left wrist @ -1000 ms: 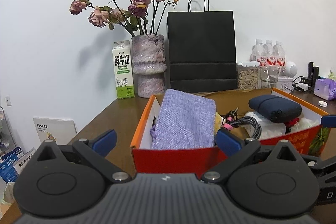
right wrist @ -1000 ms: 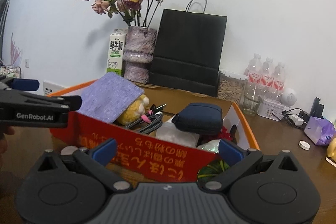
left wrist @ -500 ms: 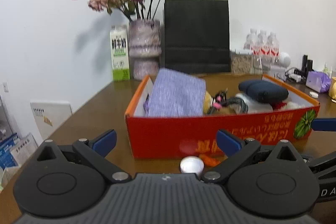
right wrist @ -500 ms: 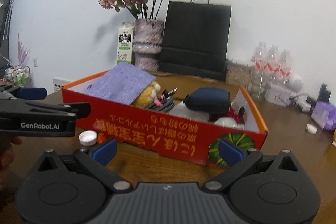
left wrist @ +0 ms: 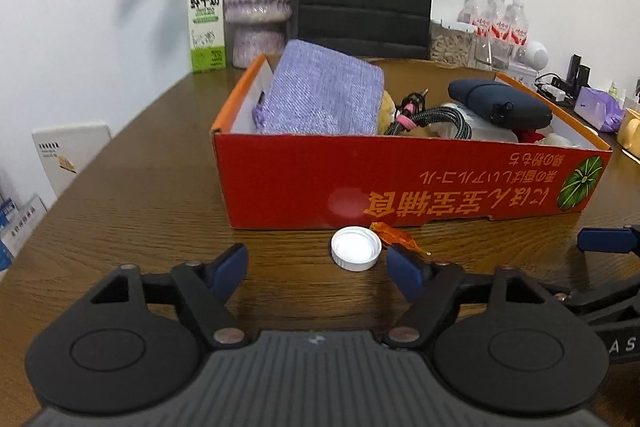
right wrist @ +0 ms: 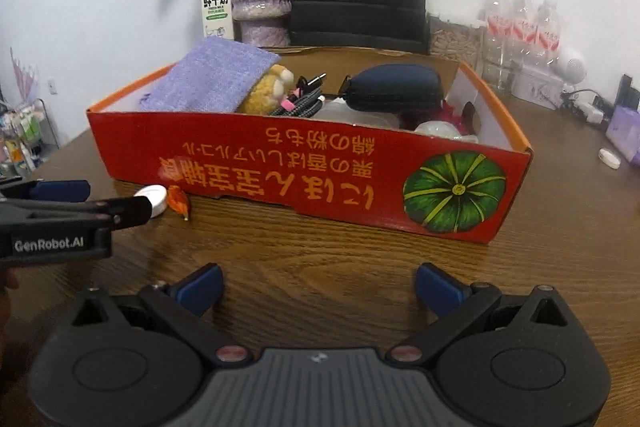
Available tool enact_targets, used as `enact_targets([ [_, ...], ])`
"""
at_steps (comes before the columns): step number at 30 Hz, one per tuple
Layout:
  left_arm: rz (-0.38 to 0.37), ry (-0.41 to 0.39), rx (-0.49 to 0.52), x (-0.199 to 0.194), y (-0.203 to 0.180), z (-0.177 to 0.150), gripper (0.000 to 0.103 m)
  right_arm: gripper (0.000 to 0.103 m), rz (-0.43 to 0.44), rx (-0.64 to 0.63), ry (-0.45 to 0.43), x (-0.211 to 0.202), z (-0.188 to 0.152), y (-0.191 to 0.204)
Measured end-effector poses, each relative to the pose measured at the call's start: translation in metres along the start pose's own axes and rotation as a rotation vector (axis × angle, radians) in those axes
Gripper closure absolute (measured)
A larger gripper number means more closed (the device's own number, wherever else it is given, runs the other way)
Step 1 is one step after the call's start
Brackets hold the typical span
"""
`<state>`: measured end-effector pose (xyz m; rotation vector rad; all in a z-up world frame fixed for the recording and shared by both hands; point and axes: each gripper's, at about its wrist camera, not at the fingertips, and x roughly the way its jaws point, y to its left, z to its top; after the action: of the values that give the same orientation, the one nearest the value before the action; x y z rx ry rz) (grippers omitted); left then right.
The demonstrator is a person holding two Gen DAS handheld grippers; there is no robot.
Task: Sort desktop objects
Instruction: 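Grasp the last white bottle cap with the left tool while the right tool moves toward the orange petal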
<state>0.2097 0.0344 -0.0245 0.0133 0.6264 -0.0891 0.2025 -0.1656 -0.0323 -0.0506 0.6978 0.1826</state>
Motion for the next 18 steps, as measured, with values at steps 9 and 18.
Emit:
enact_targets([
  [9, -0.016, 0.016, 0.018, 0.008, -0.002, 0.005, 0.058, 0.0, 0.003, 0.001, 0.001, 0.0, 0.0, 0.001],
  [18, -0.081, 0.016, -0.004, 0.008, 0.013, 0.008, 0.074, 0.0, -0.005, 0.003, 0.002, 0.005, 0.005, 0.009],
])
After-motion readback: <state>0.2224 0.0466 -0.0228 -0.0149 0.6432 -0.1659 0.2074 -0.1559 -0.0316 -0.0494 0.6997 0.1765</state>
